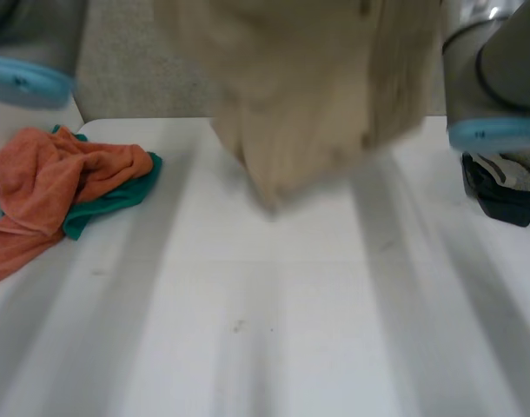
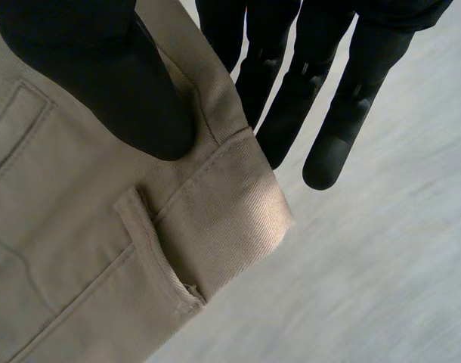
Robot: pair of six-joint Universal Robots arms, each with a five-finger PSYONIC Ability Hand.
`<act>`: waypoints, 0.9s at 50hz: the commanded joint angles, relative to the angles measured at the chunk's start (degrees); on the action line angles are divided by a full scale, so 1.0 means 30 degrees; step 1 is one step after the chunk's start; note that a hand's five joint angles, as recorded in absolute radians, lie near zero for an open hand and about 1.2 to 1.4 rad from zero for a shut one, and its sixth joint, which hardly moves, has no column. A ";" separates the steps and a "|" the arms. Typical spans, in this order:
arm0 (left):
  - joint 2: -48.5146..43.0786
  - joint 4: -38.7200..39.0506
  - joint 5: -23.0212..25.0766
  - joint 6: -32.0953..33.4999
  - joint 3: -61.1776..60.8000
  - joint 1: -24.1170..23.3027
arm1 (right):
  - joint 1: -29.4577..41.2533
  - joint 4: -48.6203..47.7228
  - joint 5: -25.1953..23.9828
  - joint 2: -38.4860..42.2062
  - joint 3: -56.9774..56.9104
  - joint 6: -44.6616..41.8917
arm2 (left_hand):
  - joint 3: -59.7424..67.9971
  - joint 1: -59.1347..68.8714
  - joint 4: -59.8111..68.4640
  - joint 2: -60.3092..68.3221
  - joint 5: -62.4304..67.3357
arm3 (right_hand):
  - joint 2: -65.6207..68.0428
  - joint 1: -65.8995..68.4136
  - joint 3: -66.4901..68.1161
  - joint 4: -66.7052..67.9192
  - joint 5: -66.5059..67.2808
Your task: Fold the laundry.
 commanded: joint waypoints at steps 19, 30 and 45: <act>0.1188 0.1668 0.0569 -0.0079 -1.5946 0.1151 | 0.0698 -0.3148 -0.3981 0.1417 1.0994 -0.0119 | 0.3994 0.4463 0.3792 0.3831 0.4348 | 0.4136 0.5627 0.4004 0.3824 0.3899; 0.0886 -0.1165 0.0629 0.1562 -1.9081 0.0946 | 0.0816 0.1151 -0.3132 0.2274 1.3162 -0.3604 | 0.3994 0.4463 0.3792 0.3831 0.4348 | 0.4136 0.5627 0.4004 0.3824 0.3899; 0.6746 -1.1119 0.1125 0.4223 -2.2070 -0.0253 | -0.0324 1.0377 -0.3131 -0.5281 1.6967 -0.7291 | 0.3994 0.4463 0.3792 0.3831 0.4348 | 0.4136 0.5627 0.4004 0.3824 0.3899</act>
